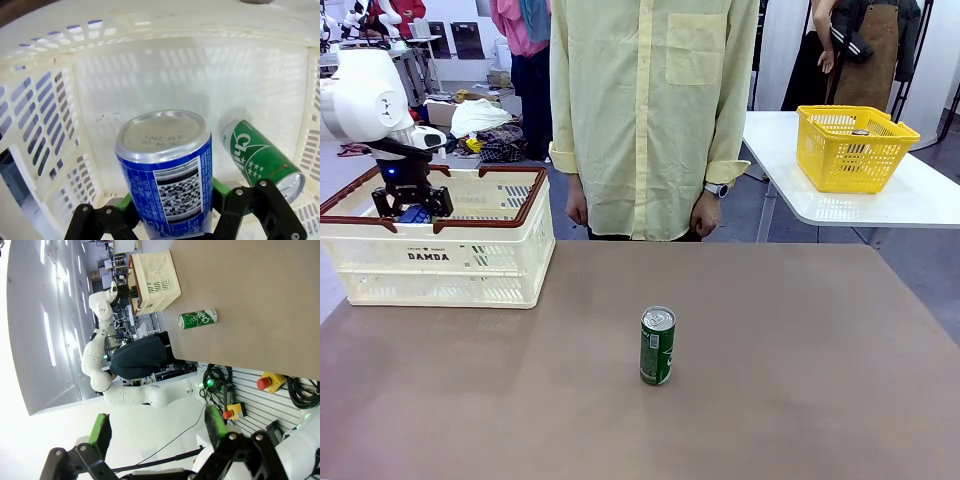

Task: Place the drinks into the Shopping basket.
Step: Pick up one drink and place it into the Shopping basket.

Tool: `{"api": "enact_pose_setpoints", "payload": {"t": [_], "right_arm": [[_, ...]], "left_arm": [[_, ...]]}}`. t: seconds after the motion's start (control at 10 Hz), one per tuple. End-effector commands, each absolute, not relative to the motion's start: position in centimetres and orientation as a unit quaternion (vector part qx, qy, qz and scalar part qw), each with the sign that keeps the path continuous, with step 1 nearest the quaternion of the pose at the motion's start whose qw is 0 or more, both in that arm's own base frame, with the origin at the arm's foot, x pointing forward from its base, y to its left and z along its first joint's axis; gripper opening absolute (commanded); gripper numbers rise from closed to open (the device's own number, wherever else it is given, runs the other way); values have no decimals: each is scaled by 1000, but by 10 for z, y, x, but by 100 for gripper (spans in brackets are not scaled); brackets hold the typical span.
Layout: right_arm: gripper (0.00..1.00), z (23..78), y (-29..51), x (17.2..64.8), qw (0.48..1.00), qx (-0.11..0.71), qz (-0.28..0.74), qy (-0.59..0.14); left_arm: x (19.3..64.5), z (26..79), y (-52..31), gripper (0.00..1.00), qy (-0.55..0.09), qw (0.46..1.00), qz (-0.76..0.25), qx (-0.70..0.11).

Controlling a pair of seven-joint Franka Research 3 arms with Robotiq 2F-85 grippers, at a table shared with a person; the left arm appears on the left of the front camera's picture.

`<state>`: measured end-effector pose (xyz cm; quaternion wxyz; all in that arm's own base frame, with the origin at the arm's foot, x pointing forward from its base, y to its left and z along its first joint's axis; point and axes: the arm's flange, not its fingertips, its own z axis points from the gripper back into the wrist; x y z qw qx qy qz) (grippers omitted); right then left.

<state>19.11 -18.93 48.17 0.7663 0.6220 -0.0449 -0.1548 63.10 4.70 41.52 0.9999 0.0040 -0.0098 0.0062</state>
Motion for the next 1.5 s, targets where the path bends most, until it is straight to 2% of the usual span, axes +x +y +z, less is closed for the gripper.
{"api": "enact_pose_setpoints", "payload": {"t": [0.0, 0.1, 0.7, 1.0, 1.2, 1.4], "right_arm": [[100, 485, -189, 191, 763, 627, -153, -49], [100, 485, -189, 191, 763, 627, -153, -49], [100, 485, -189, 191, 763, 627, -153, -49], [100, 485, -189, 191, 763, 627, -153, -49], [100, 485, -189, 191, 763, 627, -153, -49], [100, 485, -189, 191, 763, 627, -153, -49]], "left_arm": [[637, 423, 41, 71, -1, 1000, 15, 28], [637, 423, 40, 100, 1, 999, 14, 29], [631, 434, 39, 100, -12, 1000, 8, 23], [613, 471, 47, 100, -37, 999, 16, -1], [561, 540, 50, 100, -78, 995, 35, -48], [493, 590, 39, 100, -156, 959, 152, -179]]}}
